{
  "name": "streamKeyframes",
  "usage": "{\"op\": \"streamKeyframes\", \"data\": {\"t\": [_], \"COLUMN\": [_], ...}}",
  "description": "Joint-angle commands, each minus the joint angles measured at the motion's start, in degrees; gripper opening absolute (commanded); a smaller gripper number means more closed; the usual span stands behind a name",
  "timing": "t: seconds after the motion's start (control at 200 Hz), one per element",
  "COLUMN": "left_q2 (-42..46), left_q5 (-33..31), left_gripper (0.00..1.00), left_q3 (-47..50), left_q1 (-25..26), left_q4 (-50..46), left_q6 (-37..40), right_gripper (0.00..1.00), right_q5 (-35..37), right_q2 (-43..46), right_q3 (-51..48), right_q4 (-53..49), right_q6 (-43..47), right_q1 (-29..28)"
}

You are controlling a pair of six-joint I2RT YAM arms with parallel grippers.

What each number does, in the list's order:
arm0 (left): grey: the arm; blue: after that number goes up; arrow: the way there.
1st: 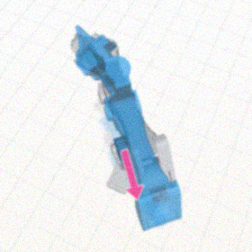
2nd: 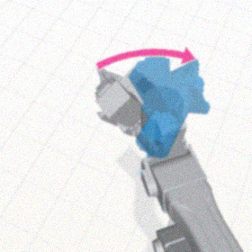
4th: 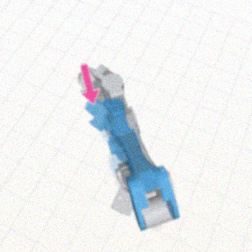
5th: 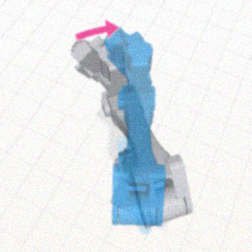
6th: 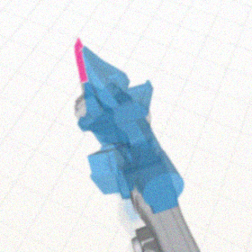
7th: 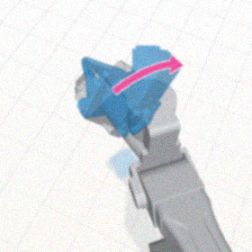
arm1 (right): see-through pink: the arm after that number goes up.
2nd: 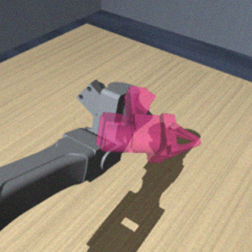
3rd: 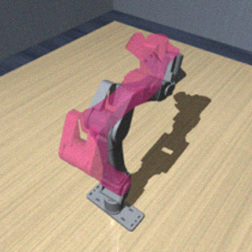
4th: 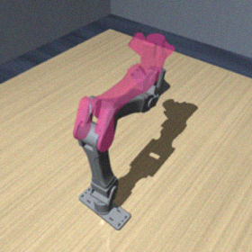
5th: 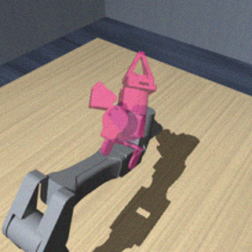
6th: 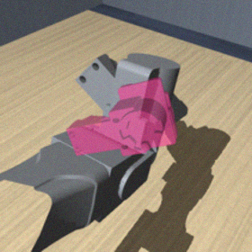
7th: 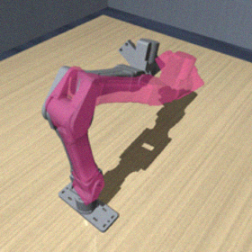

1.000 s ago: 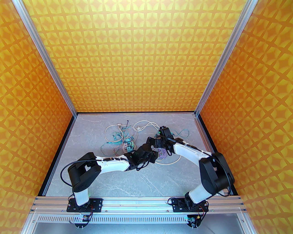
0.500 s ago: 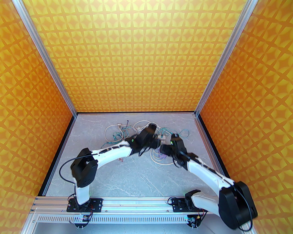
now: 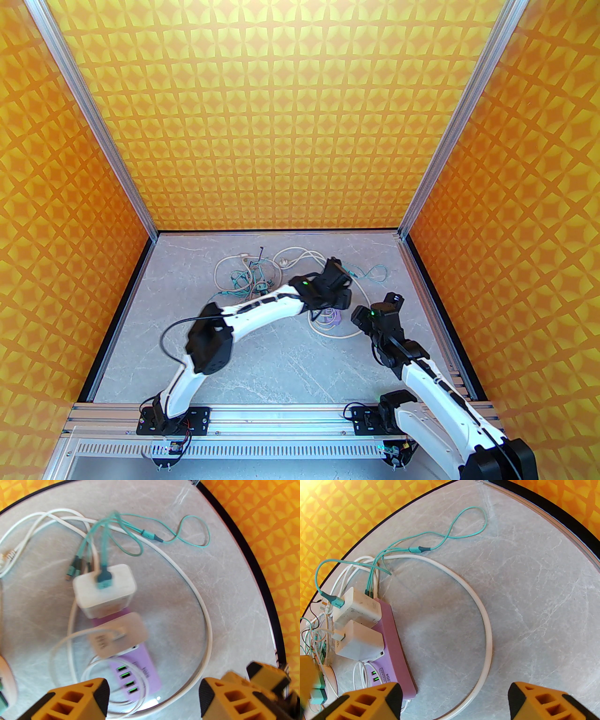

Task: Pull the plug off the socket

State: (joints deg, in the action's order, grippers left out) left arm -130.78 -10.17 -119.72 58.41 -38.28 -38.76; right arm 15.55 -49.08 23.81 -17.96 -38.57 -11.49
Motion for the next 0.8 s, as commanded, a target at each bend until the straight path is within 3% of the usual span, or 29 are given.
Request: {"op": "streamKeyframes", "data": {"t": [0.0,0.195,0.545,0.795], "left_q2": [-4.39,-9.36,-14.51,-16.08], "left_q5": [-6.31,-12.24,-12.62,-12.66], "left_gripper": [0.69,0.73,0.73,0.61], "left_q3": [-7.58,-14.49,-19.36,-20.16], "left_q1": [-0.32,-0.4,-1.19,-1.72], "left_q4": [-8.84,-13.15,-11.9,-10.66], "left_q6": [-3.7,-6.85,-4.83,-3.55], "right_gripper": [0.79,0.76,0.71,0.72], "right_q5": [0.44,-0.27,-9.01,-10.84], "right_q2": [0.98,2.35,3.2,1.77], "right_q3": [-1.57,-3.17,-6.08,-6.56], "right_q4": [0.22,1.05,7.75,9.55], "right_q6": [0.23,0.91,1.18,1.11], "right_q1": [0.15,0.11,0.07,0.07]}}
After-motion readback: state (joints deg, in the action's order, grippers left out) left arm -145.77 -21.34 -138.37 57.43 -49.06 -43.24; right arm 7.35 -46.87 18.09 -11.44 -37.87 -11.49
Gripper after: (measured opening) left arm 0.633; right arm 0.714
